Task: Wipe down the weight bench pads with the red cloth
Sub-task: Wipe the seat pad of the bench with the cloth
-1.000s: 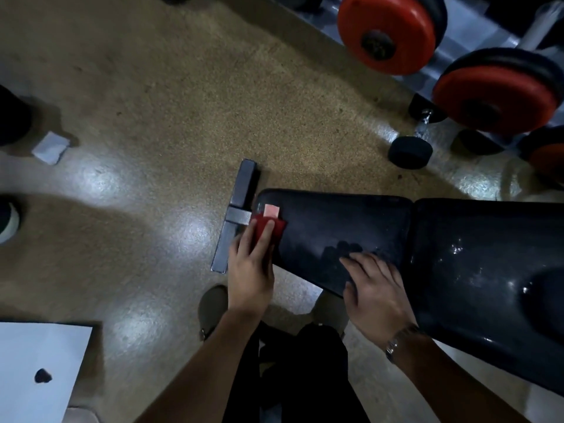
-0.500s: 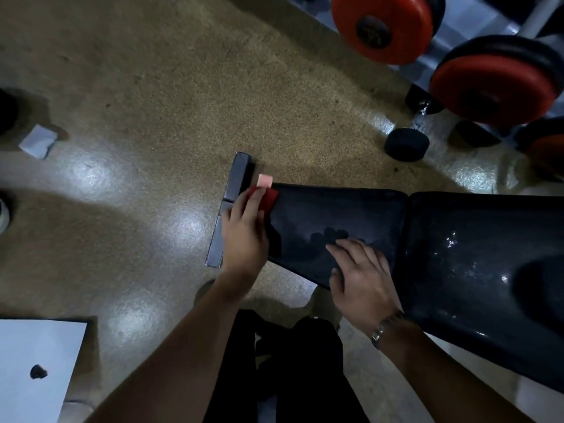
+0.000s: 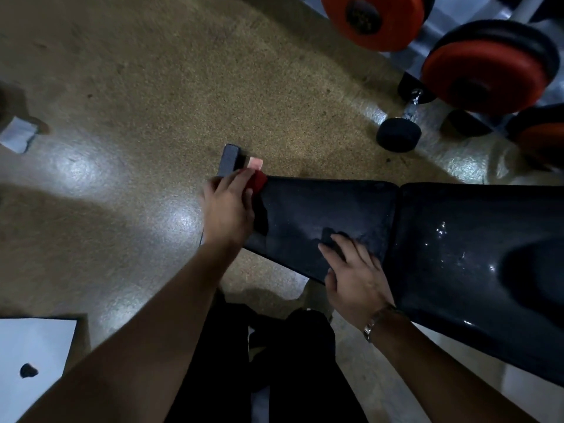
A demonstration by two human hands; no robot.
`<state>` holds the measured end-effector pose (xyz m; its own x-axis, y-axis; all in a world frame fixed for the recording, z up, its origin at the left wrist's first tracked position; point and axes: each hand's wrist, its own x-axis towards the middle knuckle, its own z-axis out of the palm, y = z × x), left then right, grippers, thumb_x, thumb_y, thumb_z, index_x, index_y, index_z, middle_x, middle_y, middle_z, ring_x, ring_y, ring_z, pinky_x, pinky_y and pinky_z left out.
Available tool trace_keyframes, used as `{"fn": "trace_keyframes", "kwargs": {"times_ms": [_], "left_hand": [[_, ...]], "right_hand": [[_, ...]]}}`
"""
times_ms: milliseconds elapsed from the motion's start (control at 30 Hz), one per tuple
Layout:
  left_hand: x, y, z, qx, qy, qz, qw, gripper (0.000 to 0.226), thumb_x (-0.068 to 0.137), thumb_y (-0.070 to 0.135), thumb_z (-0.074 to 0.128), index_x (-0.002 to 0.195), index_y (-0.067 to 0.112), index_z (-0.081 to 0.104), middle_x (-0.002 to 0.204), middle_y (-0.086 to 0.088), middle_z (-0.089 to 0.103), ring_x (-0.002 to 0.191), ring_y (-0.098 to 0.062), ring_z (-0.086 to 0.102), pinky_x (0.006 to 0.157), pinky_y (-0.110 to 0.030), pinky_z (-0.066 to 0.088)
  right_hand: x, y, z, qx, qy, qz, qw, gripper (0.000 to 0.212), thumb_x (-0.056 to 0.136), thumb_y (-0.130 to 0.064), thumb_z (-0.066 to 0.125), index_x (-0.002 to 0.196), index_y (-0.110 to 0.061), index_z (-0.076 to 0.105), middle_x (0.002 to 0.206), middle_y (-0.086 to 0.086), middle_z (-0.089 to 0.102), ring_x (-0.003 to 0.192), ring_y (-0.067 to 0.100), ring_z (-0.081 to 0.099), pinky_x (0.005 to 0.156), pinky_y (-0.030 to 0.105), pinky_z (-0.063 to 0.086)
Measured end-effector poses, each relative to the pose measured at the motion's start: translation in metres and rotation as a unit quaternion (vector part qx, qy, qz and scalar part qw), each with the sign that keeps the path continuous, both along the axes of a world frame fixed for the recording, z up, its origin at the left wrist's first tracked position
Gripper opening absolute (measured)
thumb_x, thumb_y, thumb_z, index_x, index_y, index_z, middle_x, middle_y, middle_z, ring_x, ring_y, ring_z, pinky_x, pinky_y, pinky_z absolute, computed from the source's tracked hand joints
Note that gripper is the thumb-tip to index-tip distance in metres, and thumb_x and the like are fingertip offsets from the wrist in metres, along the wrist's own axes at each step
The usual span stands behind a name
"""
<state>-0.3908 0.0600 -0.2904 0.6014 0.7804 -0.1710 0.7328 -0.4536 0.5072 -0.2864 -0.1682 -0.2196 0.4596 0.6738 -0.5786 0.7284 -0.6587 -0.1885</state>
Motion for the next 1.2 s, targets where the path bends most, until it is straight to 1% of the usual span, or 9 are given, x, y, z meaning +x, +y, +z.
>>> {"fn": "trace_keyframes", "kwargs": {"times_ms": [100,200,333,433,600,733,933,1033,1200], "left_hand": [[0.007,-0.001,0.002,0.01,0.032,-0.009,0.999,0.042,0.103,0.022,0.049,0.145,0.029,0.053,0.14,-0.001,0.062,0.122,-0.035,0.046,0.105,-0.049,0.033],[-0.028,-0.025,0.003,-0.009,-0.027,-0.031,0.999,0.042,0.105,0.022,0.05,0.147,0.026,0.052,0.142,-0.003,0.058,0.115,-0.032,0.047,0.101,-0.046,0.039],[-0.078,-0.067,0.005,-0.066,-0.03,-0.01,0.997,0.054,0.101,0.019,0.061,0.152,0.025,0.046,0.146,-0.004,0.05,0.123,-0.028,0.043,0.105,-0.046,0.045],[-0.075,-0.068,0.005,-0.073,-0.03,-0.004,0.997,0.053,0.102,0.019,0.061,0.152,0.024,0.046,0.149,-0.005,0.046,0.126,-0.029,0.042,0.106,-0.045,0.044],[-0.012,-0.026,0.007,-0.048,-0.015,0.03,0.998,0.048,0.105,0.02,0.051,0.153,0.023,0.045,0.15,-0.014,0.041,0.122,-0.036,0.038,0.106,-0.04,0.035],[0.028,-0.008,0.008,-0.036,0.018,0.004,0.999,0.047,0.104,0.021,0.049,0.152,0.02,0.048,0.143,-0.015,0.049,0.119,-0.04,0.043,0.105,-0.049,0.041],[-0.029,-0.062,0.005,-0.016,-0.056,-0.015,0.998,0.047,0.104,0.016,0.056,0.151,0.022,0.049,0.149,-0.007,0.049,0.116,-0.028,0.039,0.103,-0.042,0.041],[-0.062,-0.09,0.002,-0.035,-0.058,0.01,0.998,0.052,0.1,0.008,0.063,0.149,0.02,0.052,0.147,-0.008,0.051,0.116,-0.029,0.043,0.101,-0.048,0.046],[-0.04,-0.069,0.005,-0.032,-0.042,0.003,0.999,0.051,0.1,0.012,0.061,0.15,0.021,0.05,0.136,-0.007,0.056,0.106,-0.028,0.046,0.096,-0.042,0.043]], "right_hand": [[0.002,-0.002,0.002,-0.018,0.034,-0.004,0.999,0.058,0.097,-0.025,0.041,0.155,-0.03,0.033,0.165,-0.003,0.017,0.151,0.02,0.008,0.119,0.045,0.026],[0.004,-0.002,0.002,-0.008,0.048,-0.001,0.999,0.061,0.098,-0.021,0.043,0.157,-0.031,0.028,0.166,-0.006,0.011,0.151,0.016,-0.001,0.119,0.04,0.027],[0.001,-0.007,-0.005,0.0,0.049,-0.006,0.999,0.062,0.095,-0.019,0.046,0.156,-0.027,0.032,0.166,-0.004,0.016,0.154,0.02,0.006,0.117,0.047,0.036],[-0.003,-0.009,-0.009,0.008,0.041,-0.013,0.999,0.064,0.092,-0.018,0.049,0.154,-0.024,0.035,0.164,-0.001,0.022,0.153,0.024,0.014,0.113,0.051,0.04],[-0.006,-0.011,-0.012,0.01,0.035,-0.007,0.999,0.067,0.091,-0.018,0.049,0.156,-0.023,0.032,0.165,0.002,0.021,0.153,0.027,0.014,0.116,0.052,0.036],[-0.005,-0.01,-0.011,0.011,0.039,-0.009,0.999,0.068,0.091,-0.017,0.05,0.156,-0.023,0.032,0.165,0.001,0.02,0.152,0.026,0.013,0.116,0.051,0.035],[-0.002,-0.009,-0.01,0.003,0.045,-0.007,0.999,0.066,0.094,-0.019,0.049,0.157,-0.025,0.03,0.165,-0.002,0.018,0.153,0.023,0.01,0.118,0.048,0.034],[-0.003,-0.009,-0.011,0.002,0.047,-0.01,0.999,0.067,0.094,-0.019,0.048,0.158,-0.026,0.027,0.166,-0.002,0.016,0.153,0.023,0.007,0.121,0.047,0.03],[-0.005,-0.01,-0.011,0.003,0.046,-0.012,0.999,0.068,0.094,-0.019,0.048,0.158,-0.026,0.026,0.167,-0.002,0.015,0.153,0.023,0.006,0.121,0.048,0.028]]}}
